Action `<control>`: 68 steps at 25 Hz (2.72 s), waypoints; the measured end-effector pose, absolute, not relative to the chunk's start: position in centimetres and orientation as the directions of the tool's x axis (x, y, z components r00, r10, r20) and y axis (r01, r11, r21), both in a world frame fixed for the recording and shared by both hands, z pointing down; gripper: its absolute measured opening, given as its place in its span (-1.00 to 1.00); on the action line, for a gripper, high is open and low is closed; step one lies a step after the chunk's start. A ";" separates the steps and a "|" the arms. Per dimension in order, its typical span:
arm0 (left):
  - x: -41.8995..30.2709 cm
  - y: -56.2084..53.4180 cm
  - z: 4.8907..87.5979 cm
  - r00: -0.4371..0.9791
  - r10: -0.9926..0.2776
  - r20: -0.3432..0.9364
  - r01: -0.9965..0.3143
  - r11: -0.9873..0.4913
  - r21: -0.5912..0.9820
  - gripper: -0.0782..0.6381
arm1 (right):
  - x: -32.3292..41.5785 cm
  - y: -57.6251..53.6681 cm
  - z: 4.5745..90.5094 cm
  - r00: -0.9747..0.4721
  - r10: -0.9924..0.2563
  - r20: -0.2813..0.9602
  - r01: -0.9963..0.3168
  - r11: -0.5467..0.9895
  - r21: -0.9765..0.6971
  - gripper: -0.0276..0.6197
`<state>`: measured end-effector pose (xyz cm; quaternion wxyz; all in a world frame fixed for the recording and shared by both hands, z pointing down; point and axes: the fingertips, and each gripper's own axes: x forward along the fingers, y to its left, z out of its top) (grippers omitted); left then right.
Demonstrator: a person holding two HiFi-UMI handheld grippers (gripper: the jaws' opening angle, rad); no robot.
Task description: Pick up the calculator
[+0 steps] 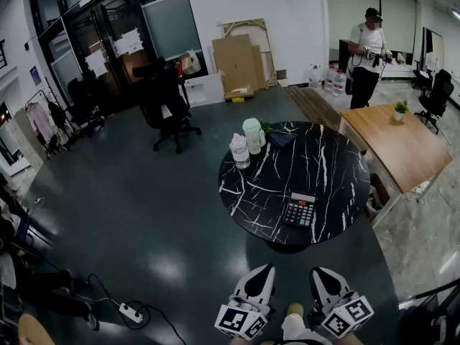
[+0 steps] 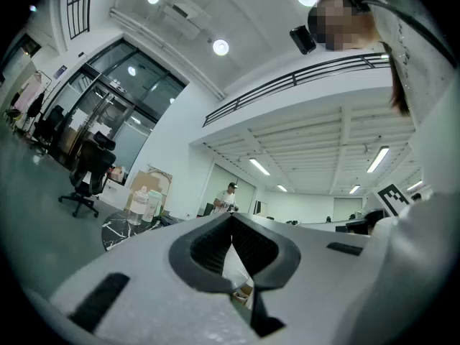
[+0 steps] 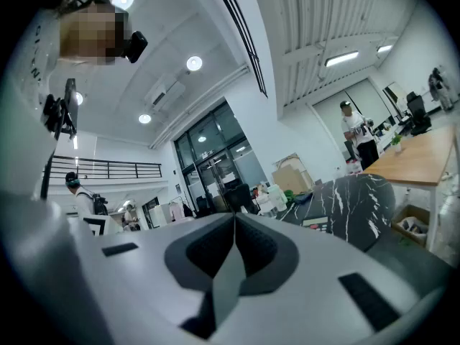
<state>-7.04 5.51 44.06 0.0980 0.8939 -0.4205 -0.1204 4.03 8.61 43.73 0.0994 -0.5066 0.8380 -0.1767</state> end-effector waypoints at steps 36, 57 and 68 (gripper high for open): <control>-2.9 -19.5 53.9 0.491 -0.869 -0.059 -0.832 -0.488 0.266 -0.76 | 13.9 -21.2 62.0 -0.616 -0.625 0.479 -0.786 0.441 -0.433 -0.36; -4.6 -21.9 56.9 0.442 -0.896 -0.042 -0.844 -0.431 0.318 -0.76 | 13.3 -25.7 68.5 -0.773 -0.231 0.590 -0.632 0.344 -0.694 -0.43; -5.9 -20.9 57.5 0.427 -0.904 -0.018 -0.850 -0.408 0.334 -0.76 | 12.1 -24.9 66.2 -0.867 -0.262 0.424 -0.495 0.363 -0.790 -0.75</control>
